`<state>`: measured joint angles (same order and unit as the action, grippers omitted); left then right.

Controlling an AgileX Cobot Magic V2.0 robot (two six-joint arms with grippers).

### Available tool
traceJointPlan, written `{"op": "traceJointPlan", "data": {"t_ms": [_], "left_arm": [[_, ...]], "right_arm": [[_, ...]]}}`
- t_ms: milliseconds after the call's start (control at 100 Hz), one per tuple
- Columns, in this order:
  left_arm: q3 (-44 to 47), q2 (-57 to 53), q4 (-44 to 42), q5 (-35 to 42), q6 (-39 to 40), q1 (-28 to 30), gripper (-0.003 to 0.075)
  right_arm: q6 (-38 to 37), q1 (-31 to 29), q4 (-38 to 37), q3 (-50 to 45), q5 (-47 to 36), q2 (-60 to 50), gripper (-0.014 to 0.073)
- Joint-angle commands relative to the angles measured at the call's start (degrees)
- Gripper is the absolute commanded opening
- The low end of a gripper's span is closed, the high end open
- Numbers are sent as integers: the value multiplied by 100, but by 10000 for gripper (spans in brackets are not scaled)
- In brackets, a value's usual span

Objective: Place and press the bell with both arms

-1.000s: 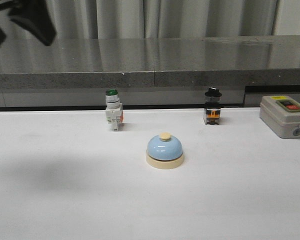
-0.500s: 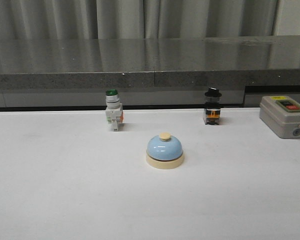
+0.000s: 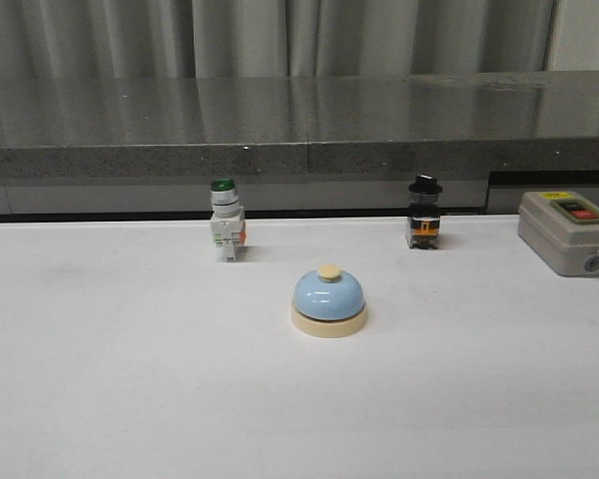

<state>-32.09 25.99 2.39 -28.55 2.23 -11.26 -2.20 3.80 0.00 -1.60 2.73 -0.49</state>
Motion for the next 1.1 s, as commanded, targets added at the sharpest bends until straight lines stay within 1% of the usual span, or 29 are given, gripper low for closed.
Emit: {"op": "traceJointPlan", "data": {"t_ms": [0, 10, 30, 690, 810, 910, 1000, 1090], "left_arm": [[-159, 26, 60, 418, 36, 11, 18], [-159, 26, 60, 418, 36, 11, 18], [-159, 26, 60, 418, 36, 11, -20], [-159, 26, 0, 452, 36, 11, -19], [-54, 26, -239, 852, 36, 11, -19], [214, -43, -498, 1497, 36, 36, -19], [563, -243, -562, 1946, 36, 176, -20], [986, -577, -571, 2176, 36, 454, -20]], "right_arm": [[34, -43, 0, 87, -487, -124, -60], [34, -43, 0, 87, -487, -124, -60], [34, -43, 0, 87, -487, -124, -60], [34, -43, 0, 87, -487, -124, -60], [34, -43, 0, 87, -487, -124, -60], [34, -43, 0, 87, -487, -124, -60], [34, -43, 0, 87, -487, -124, -60], [34, -43, 0, 87, -487, -124, -60]]}}
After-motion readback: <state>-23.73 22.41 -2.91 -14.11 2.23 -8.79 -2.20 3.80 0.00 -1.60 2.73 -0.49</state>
